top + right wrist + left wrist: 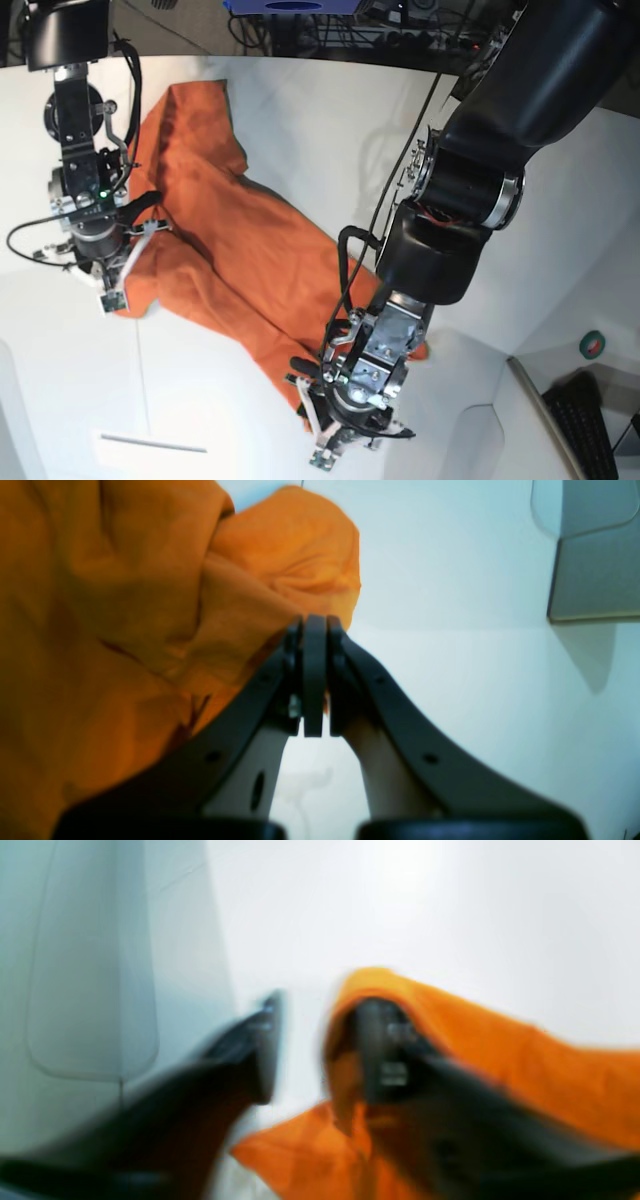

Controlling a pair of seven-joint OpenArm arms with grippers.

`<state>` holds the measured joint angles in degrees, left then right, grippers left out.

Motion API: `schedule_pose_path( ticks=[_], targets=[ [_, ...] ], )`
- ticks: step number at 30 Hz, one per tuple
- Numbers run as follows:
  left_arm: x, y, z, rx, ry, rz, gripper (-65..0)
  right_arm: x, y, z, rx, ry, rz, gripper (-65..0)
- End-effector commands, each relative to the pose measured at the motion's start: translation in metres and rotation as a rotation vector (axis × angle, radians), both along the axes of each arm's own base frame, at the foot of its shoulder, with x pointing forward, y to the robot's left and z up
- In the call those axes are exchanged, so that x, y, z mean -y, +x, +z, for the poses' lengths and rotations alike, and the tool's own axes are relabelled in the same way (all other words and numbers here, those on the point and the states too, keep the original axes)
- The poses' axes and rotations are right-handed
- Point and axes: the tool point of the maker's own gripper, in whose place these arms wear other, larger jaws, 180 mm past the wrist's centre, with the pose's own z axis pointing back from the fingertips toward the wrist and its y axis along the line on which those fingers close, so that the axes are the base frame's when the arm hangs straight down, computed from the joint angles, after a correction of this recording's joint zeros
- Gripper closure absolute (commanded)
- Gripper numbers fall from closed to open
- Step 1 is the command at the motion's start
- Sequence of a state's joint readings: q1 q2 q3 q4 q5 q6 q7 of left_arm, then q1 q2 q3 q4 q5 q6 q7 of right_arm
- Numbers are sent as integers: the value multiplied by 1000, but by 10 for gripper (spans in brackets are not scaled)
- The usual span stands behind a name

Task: Layout the t-shirt on the table in an organized manner, then fold the t-shirt properly
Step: 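Release and regrasp the shirt edges with both grippers, spreading it flat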

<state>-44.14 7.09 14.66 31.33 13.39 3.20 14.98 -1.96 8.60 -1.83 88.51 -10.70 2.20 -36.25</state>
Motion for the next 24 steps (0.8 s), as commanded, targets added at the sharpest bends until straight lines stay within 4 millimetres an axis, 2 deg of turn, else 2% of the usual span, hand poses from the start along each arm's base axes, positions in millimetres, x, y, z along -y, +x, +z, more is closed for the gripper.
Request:
schedule_pose_path(
  ticks=[1,4,7,8,9,11,13,14,17,19,20,23,24],
  targets=[
    [3,19,36,96,-8,7,-372,-2,10,13,53,3,-1,0],
    [8,21,38,112,-55,11,-533,4,2,11,48,8,-25,0],
    [7,20,36,100,-126,35,-620,6,-11,13,55,31,-58,0],
    [0,18,30,84,-148,55,-629,12,-16,17,66,40,-88,-47],
    [-10,17,26,74,-164,78,-630,16,-21,20,77,49,-117,-120],
    [-26,6,4,27,-218,128,-625,21,-30,27,103,75,-170,-258],
    [-45,-2,-4,32,-269,167,-625,25,-40,31,116,86,-203,-357],
    [-52,-8,-6,45,-284,171,-625,23,-44,33,119,89,-204,-378],
    [-60,-38,-17,71,-293,156,-617,20,-59,30,102,89,-198,-344],
    [-59,-52,-24,74,-259,133,-551,12,-62,26,83,94,-169,-284],
    [-60,-56,-32,62,-223,124,-479,4,-62,23,69,99,-130,-228],
    [-64,-62,-50,24,-146,113,-197,-12,-65,7,5,116,-44,0],
    [-60,-62,-54,14,-142,110,-105,-20,-65,1,-13,134,-26,0]
  ],
)
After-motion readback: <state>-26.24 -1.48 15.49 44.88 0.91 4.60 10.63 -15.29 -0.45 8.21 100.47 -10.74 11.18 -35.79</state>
